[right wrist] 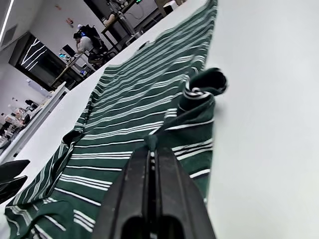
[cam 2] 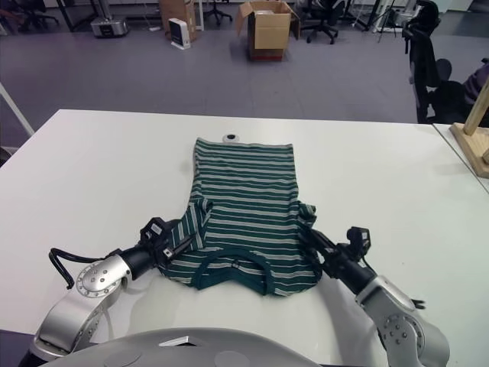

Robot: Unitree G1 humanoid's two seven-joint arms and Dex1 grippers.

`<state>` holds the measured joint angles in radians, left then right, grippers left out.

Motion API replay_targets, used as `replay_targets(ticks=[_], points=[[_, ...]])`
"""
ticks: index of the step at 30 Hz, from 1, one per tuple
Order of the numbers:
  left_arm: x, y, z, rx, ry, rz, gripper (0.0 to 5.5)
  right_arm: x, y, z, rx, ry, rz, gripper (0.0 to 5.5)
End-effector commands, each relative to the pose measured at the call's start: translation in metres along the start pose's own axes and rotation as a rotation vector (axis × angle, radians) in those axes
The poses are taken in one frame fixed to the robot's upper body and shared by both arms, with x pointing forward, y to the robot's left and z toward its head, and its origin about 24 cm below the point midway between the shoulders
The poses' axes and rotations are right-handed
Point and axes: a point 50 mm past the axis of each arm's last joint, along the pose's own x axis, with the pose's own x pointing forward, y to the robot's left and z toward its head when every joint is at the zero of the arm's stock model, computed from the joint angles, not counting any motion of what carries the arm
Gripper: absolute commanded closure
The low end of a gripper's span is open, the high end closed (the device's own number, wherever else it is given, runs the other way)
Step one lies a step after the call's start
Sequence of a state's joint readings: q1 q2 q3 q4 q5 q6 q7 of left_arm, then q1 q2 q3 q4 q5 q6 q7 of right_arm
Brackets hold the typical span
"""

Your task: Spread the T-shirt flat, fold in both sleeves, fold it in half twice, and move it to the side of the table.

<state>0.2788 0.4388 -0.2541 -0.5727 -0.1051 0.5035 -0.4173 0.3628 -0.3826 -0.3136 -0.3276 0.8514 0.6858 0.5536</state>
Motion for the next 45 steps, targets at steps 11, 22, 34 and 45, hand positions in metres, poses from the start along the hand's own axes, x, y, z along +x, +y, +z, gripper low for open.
replay_targets(ticks=[11, 22, 34, 45], points=[[-0.035, 0.026, 0.003, 0.376, 0.053, -0.228, 1.69, 0.038, 0.055, 0.002, -0.466, 0.241, 0.203, 4.62], [-0.05, 0.044, -0.006, 0.707, 0.228, -0.54, 0.1, -0.04, 0.019, 0.049, -1.109, 0.848, 0.648, 2.39], [-0.032, 0.044, -0.018, 0.763, 0.235, -0.591, 1.94, -0.007, 0.003, 0.021, -1.341, 0.676, 0.664, 2.05], [-0.025, 0.046, -0.032, 0.73, 0.265, -0.646, 3.75, -0.001, 0.0, 0.015, -1.315, 0.683, 0.683, 3.75]])
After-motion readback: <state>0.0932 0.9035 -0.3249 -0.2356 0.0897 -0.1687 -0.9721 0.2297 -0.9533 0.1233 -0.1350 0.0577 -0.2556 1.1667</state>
